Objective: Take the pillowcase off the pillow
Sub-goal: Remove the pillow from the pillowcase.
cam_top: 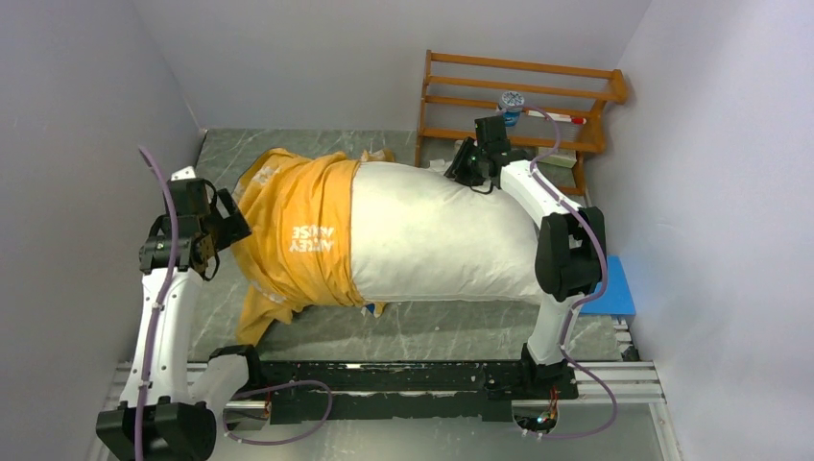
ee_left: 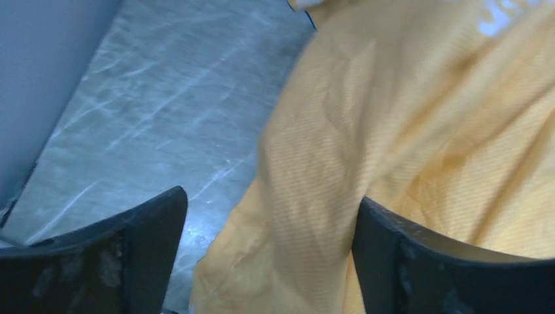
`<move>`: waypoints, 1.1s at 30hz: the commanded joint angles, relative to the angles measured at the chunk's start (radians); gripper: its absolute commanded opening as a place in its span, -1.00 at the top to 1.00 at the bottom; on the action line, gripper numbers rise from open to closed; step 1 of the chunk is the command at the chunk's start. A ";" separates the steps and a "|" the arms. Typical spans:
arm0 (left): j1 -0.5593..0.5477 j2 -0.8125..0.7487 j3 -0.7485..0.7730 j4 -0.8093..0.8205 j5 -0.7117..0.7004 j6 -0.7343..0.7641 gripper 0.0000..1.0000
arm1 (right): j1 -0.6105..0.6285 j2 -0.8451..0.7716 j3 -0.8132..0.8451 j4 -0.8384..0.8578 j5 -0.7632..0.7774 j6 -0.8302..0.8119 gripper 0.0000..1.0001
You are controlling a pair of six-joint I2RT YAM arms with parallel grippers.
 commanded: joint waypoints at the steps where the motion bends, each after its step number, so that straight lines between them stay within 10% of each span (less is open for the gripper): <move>1: 0.014 -0.023 -0.052 0.133 0.288 0.010 -0.94 | -0.029 0.020 -0.049 -0.188 0.057 -0.049 0.20; 13: 0.014 0.080 -0.304 0.440 0.932 -0.109 -0.92 | -0.028 0.019 -0.081 -0.170 0.014 -0.047 0.20; 15: 0.015 0.143 -0.353 0.460 0.964 -0.097 -0.38 | -0.028 0.017 -0.084 -0.167 0.015 -0.051 0.20; 18: 0.034 0.153 -0.341 0.356 0.802 -0.053 0.87 | -0.029 0.022 -0.070 -0.192 0.059 -0.063 0.20; 22: 0.082 0.039 -0.192 0.135 0.184 -0.080 0.91 | -0.055 0.012 -0.069 -0.211 0.134 -0.071 0.20; 26: 0.102 -0.023 -0.032 0.042 -0.134 -0.098 0.91 | -0.080 -0.013 -0.090 -0.206 0.142 -0.074 0.20; 33: 0.101 -0.011 -0.058 0.097 0.084 -0.052 0.91 | -0.086 -0.085 -0.072 -0.212 -0.008 -0.105 0.14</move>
